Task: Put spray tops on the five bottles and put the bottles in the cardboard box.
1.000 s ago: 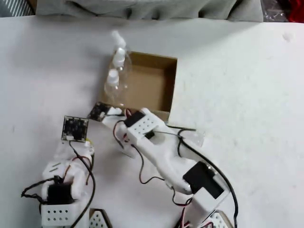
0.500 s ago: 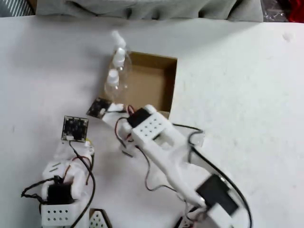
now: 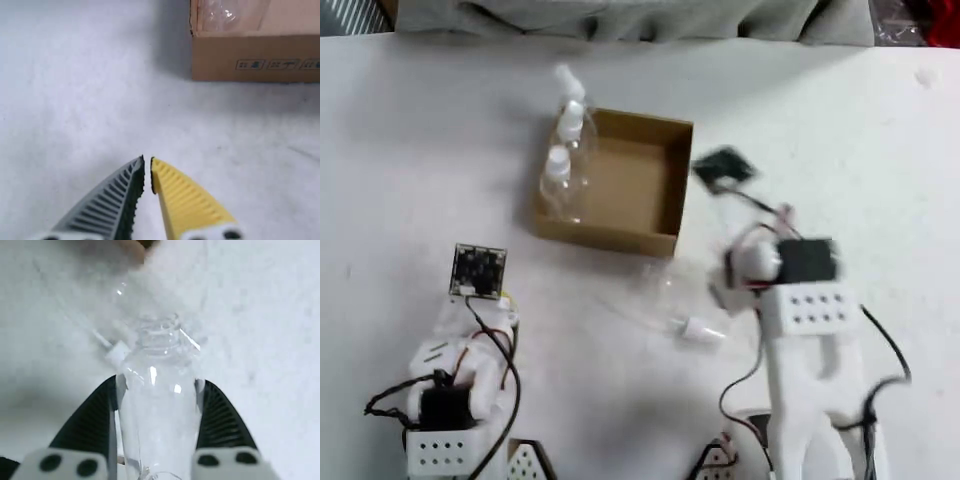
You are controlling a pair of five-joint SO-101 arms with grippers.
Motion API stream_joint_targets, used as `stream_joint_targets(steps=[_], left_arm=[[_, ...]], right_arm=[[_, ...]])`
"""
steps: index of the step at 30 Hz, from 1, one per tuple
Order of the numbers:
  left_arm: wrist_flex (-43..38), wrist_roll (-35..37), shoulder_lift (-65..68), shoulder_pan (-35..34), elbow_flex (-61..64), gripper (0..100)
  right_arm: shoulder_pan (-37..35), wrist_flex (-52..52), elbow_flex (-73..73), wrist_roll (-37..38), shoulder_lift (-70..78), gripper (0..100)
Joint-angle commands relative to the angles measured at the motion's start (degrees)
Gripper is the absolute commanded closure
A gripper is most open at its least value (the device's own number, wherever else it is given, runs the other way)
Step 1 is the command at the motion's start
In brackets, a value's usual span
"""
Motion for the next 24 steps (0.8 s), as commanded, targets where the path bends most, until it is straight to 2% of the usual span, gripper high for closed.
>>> stream_joint_targets(steps=[1, 5, 8, 15, 17, 20, 24], left_arm=[[0.3, -0.4, -0.1, 1.0, 0.0, 98], [0.4, -0.9, -0.2, 2.7, 0.0, 98], [0.1, -6.8, -0.3, 2.7, 0.0, 98], [-1.1, -20.9, -0.5, 2.7, 0.0, 98], [-0.9, -24.1, -0.5, 2.7, 0.0, 98], [-0.8, -25.8, -0.3, 2.7, 0.0, 98], [-0.9, -25.8, -0.3, 2.7, 0.0, 98]], right_arm=[[16.5, -5.5, 9.1, 2.9, -6.8, 97.9], [28.3, -15.0, 20.6, 3.3, -12.0, 97.9], [33.9, -19.6, 26.5, 3.6, -14.8, 97.8], [40.1, -23.4, 30.5, 3.8, -15.9, 97.9], [42.4, -23.3, 30.7, 6.2, -15.9, 97.9], [45.8, -23.9, 33.7, 9.1, -16.4, 97.9], [46.9, -27.7, 37.5, 9.1, -16.3, 97.9]])
